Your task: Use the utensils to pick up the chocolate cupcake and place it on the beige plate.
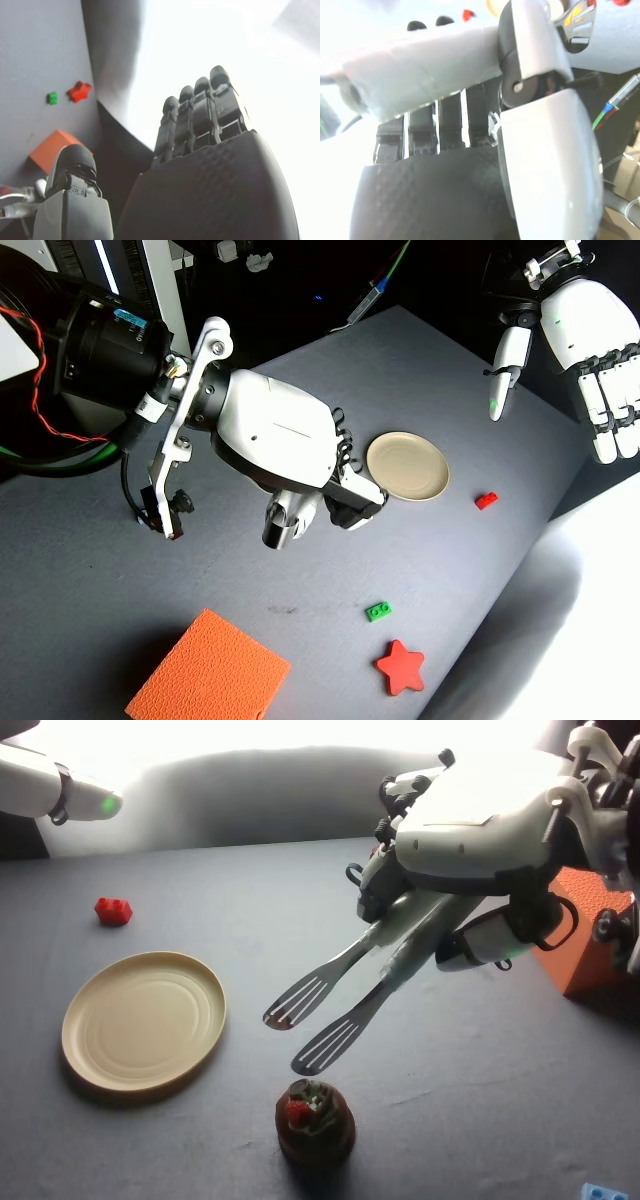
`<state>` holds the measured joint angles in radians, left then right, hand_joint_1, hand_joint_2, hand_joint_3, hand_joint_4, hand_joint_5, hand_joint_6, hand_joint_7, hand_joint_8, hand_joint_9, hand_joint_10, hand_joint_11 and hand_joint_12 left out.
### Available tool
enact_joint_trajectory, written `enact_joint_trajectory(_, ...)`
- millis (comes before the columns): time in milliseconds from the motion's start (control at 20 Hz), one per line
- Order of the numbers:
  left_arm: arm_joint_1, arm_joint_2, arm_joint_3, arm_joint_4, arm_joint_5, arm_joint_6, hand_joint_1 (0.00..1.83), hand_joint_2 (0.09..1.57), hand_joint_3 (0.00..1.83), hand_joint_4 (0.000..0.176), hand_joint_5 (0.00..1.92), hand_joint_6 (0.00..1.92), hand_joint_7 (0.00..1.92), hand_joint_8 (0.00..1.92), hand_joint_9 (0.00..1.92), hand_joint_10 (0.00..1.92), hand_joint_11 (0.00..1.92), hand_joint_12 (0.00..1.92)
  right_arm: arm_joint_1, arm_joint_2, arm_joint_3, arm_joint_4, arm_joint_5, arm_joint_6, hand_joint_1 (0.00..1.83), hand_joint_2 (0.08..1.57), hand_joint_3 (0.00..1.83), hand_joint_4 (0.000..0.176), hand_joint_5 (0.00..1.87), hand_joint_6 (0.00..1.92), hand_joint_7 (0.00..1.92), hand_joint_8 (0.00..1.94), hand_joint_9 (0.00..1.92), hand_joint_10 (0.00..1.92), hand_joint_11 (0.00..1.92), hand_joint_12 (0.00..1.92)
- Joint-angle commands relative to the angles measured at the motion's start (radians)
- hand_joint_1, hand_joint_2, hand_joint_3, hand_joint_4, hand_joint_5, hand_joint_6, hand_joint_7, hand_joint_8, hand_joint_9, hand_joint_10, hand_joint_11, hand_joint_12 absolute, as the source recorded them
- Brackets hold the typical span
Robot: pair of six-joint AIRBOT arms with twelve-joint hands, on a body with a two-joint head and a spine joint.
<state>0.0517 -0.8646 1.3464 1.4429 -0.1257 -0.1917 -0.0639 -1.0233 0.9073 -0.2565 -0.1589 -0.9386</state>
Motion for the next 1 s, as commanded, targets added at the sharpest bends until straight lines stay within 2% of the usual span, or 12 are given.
enact_joint_trajectory(0,-0.015,0.009,0.006,-0.008,-0.004,0.001,0.16,1.13,0.0,0.0,0.08,0.0,0.06,0.0,0.05,0.0,0.0,0.15,0.005,0.013,-0.011,-0.005,0.128,0.003,1.1,1.22,0.0,0.0,0.77,1.28,0.92,0.01,0.56,0.69,0.11,1.55)
enact_joint_trajectory(150,-0.015,0.01,0.006,-0.008,-0.004,0.001,0.18,1.13,0.0,0.0,0.09,0.0,0.07,0.0,0.06,0.0,0.0,0.2,-0.005,0.03,-0.04,-0.005,0.132,0.002,1.1,1.23,0.0,0.0,0.75,1.31,0.91,0.0,0.56,0.68,0.06,1.54)
enact_joint_trajectory(250,-0.015,0.011,0.005,-0.008,-0.004,0.001,0.17,1.13,0.0,0.0,0.07,0.0,0.05,0.0,0.04,0.0,0.0,0.15,-0.013,0.03,-0.042,-0.005,0.128,0.002,1.1,1.22,0.0,0.0,0.76,1.3,0.9,0.0,0.55,0.69,0.07,1.55)
enact_joint_trajectory(550,-0.016,0.01,0.006,-0.008,-0.004,0.001,0.18,1.13,0.0,0.0,0.09,0.0,0.07,0.0,0.05,0.0,0.0,0.17,-0.034,0.028,-0.042,-0.006,0.134,-0.002,1.1,1.22,0.0,0.0,0.77,1.29,0.91,0.0,0.55,0.67,0.1,1.51)
enact_joint_trajectory(750,-0.017,0.009,0.007,-0.008,-0.004,0.001,0.18,1.13,0.0,0.0,0.08,0.0,0.05,0.0,0.03,0.0,0.0,0.11,-0.045,0.025,-0.042,-0.006,0.15,-0.007,1.1,1.23,0.0,0.0,0.76,1.31,0.9,0.0,0.51,0.74,0.06,1.56)
enact_joint_trajectory(950,-0.017,0.01,0.007,-0.008,-0.005,0.001,0.14,1.14,0.0,0.0,0.06,0.0,0.03,0.0,0.01,0.0,0.0,0.07,-0.063,0.021,-0.042,-0.006,0.182,-0.024,1.11,1.21,0.0,0.0,0.78,1.27,0.91,0.0,0.52,0.75,0.11,1.53)
